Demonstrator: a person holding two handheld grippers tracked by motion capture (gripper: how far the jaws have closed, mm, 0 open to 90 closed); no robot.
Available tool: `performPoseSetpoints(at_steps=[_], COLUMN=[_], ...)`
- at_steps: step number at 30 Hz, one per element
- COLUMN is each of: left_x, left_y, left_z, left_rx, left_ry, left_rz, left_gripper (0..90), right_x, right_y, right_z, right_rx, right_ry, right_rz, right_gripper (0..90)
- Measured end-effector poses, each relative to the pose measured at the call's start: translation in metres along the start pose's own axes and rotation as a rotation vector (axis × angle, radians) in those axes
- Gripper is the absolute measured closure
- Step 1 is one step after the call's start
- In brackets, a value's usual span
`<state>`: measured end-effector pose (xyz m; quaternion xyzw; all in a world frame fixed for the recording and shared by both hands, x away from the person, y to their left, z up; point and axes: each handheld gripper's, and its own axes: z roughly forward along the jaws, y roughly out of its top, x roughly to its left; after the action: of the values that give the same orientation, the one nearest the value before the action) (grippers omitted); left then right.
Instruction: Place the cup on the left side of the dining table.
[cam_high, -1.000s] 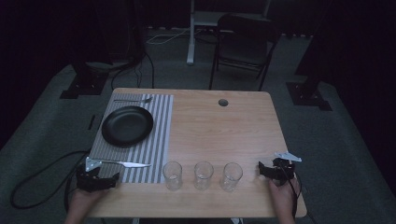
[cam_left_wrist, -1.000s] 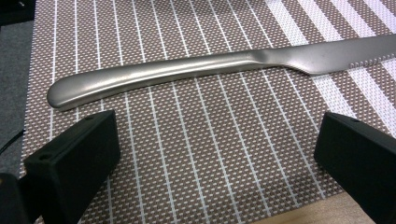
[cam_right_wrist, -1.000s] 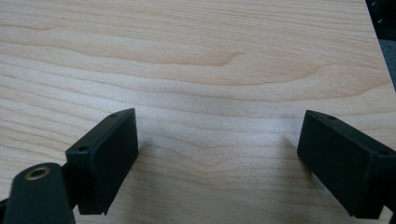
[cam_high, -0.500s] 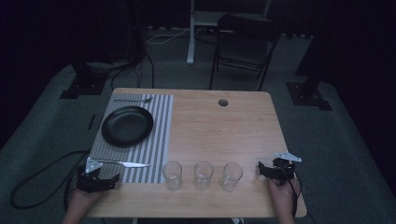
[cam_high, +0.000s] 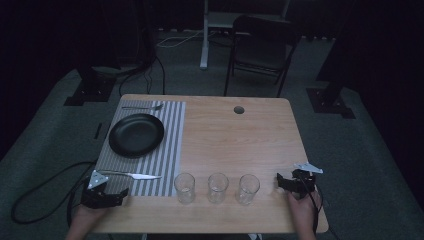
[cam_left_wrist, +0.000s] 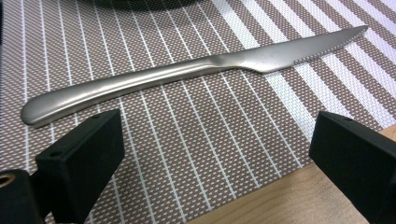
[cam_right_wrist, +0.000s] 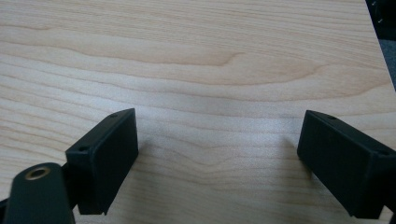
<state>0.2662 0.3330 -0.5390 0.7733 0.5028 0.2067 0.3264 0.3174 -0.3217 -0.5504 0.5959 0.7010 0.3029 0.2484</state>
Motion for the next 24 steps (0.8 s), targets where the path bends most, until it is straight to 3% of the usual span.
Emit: performPoseSetpoints(at_steps=[4, 9, 13, 19, 20, 24], left_x=[-0.004, -0.01, -0.012, -0.019, -0.022, -0.027], left_y=[0.001, 0.007, 0.009, 0.014, 0.017, 0.023], left_z=[-0.002, -0.007, -0.01, -0.013, -0.016, -0.02], left_rx=[-0.007, -0.047, -0.057, -0.074, -0.093, -0.118], left_ry=[-0.016, -0.087, -0.117, -0.117, -0.142, -0.167], left_rz=[0.013, 0.027, 0.024, 0.05, 0.049, 0.054], left_gripper=[4.6, 4.6, 4.6, 4.6, 4.6, 4.7], right_x=[0.0, 0.0, 0.0, 0.0, 0.0, 0.0], right_y=[0.0, 0.0, 0.0, 0.0, 0.0, 0.0], right_z=[0.0, 0.0, 0.0, 0.0, 0.0, 0.0], right_rx=[0.0, 0.0, 0.0, 0.0, 0.0, 0.0], right_ry=[0.0, 0.0, 0.0, 0.0, 0.0, 0.0], right_rz=[0.0, 0.0, 0.0, 0.001, 0.0, 0.0], right_gripper=[12.0, 12.0, 11.9, 11.9, 12.0, 12.0])
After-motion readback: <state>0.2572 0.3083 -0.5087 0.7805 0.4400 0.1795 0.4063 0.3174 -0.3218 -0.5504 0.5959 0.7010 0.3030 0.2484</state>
